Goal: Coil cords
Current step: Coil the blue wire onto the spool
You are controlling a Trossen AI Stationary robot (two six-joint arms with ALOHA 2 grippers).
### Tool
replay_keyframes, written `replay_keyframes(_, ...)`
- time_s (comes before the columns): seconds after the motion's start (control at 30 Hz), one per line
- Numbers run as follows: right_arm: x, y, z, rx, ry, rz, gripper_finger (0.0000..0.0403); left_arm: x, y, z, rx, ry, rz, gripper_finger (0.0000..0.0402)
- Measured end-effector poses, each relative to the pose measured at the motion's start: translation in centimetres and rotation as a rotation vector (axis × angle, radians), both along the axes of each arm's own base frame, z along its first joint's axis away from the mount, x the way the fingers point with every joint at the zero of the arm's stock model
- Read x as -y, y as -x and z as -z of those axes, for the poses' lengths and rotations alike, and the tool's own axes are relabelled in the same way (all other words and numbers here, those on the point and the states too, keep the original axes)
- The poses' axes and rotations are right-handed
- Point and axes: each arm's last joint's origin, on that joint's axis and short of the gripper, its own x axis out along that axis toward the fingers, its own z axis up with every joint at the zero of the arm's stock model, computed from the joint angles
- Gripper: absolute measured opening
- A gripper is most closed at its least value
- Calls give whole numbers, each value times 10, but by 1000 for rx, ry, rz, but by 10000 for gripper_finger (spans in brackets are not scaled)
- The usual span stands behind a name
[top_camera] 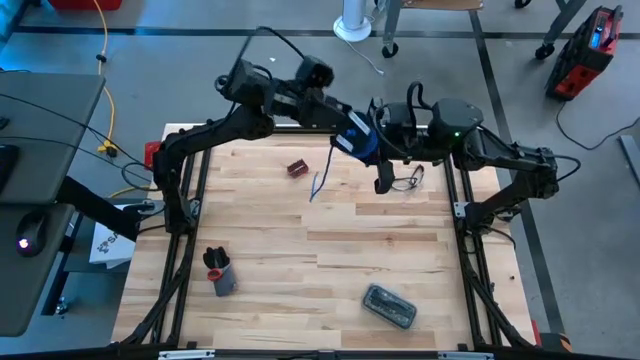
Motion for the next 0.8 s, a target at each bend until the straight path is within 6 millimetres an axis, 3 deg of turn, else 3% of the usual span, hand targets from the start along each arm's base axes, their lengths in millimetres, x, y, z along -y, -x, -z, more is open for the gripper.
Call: replay_keyframes(0.8, -5, 0, 0, -11, -50, -122, 0, -31, 22, -19, 224, -89, -261, 0)
